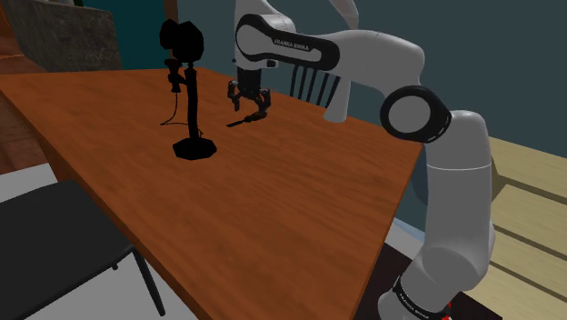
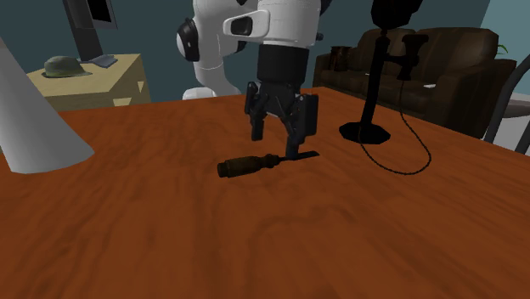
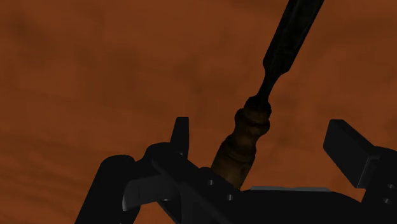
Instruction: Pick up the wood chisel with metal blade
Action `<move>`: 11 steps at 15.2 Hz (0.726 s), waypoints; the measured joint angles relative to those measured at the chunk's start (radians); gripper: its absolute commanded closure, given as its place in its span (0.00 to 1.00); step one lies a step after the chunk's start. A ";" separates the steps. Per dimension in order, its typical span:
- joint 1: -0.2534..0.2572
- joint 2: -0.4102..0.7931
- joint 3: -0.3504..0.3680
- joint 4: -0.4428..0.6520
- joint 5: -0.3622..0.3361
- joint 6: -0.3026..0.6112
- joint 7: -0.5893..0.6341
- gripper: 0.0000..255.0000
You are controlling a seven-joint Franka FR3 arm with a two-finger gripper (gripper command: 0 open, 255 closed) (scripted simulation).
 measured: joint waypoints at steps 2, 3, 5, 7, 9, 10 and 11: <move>-0.007 -0.013 0.001 -0.050 0.003 0.037 0.007 0.00; -0.011 -0.018 0.001 -0.073 0.005 0.054 0.009 0.00; -0.013 -0.019 0.001 -0.088 0.005 0.068 0.011 1.00; -0.014 -0.022 0.001 -0.092 0.005 0.072 0.011 1.00; -0.015 -0.024 0.001 -0.094 0.005 0.075 0.011 1.00; -0.015 -0.024 0.001 -0.095 0.005 0.075 0.012 1.00; -0.015 -0.025 0.001 -0.095 0.005 0.075 0.012 1.00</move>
